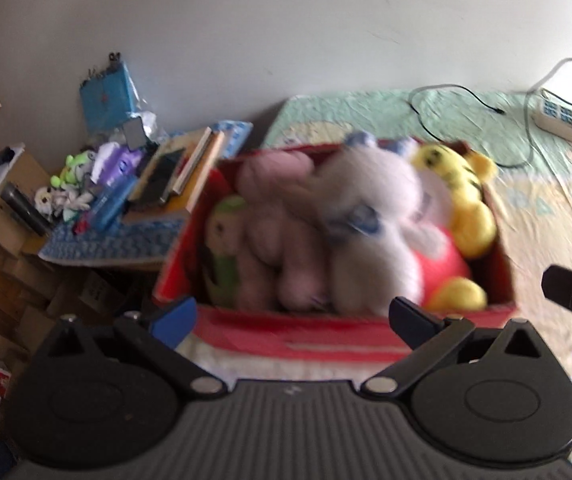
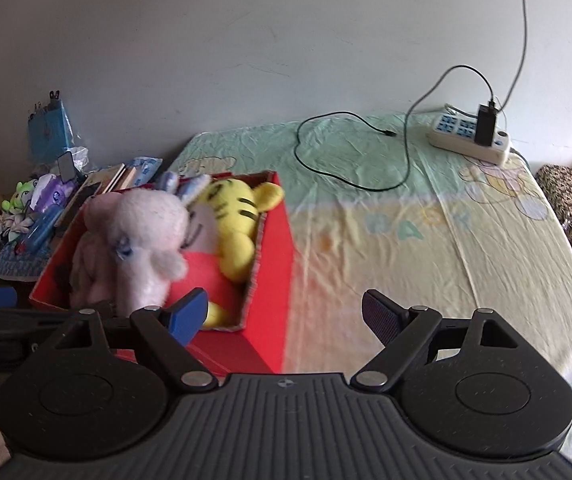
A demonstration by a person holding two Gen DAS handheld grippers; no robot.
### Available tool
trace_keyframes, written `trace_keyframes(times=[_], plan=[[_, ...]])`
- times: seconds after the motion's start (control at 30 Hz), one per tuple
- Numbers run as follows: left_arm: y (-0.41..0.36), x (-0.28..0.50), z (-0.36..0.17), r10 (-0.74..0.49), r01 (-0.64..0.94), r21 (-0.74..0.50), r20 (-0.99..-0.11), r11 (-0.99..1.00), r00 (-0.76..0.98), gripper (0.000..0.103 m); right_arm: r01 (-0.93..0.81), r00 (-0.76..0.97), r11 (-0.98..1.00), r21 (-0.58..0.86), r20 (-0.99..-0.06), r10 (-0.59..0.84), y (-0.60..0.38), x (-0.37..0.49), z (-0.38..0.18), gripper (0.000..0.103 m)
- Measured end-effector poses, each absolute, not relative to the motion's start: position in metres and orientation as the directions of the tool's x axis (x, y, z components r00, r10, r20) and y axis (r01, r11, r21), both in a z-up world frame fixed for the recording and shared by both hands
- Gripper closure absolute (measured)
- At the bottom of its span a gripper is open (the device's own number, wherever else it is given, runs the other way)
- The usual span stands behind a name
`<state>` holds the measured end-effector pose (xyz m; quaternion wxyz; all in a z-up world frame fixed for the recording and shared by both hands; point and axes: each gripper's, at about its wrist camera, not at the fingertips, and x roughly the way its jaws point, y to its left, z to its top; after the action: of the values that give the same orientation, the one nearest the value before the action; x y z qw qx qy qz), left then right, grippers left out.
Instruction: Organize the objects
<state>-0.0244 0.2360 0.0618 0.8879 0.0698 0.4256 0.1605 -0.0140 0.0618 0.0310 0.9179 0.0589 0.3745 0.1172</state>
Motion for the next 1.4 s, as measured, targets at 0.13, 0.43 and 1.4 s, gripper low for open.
trace_keyframes(times=[0.13,0.43,1.4], plan=[[0.260,-0.015,0.069,0.360,-0.230,0.277,-0.724,0.933,0.589,0.000,-0.146,0.699,0.965,0.216,-0.668,0.255,0.081,-0.007,0.036,0.016],[0.295,0.000,0.054,0.342,-0.201,0.277,-0.750,0.940,0.567,0.000,-0.093,0.696,0.973,0.211,-0.685,0.215,0.108,0.001,0.024,0.016],[0.310,0.032,0.029,0.249,-0.141,0.206,-0.793,0.968,0.556,0.000,-0.071,0.705,0.985,0.157,-0.691,0.161,0.128,0.026,0.017,0.016]])
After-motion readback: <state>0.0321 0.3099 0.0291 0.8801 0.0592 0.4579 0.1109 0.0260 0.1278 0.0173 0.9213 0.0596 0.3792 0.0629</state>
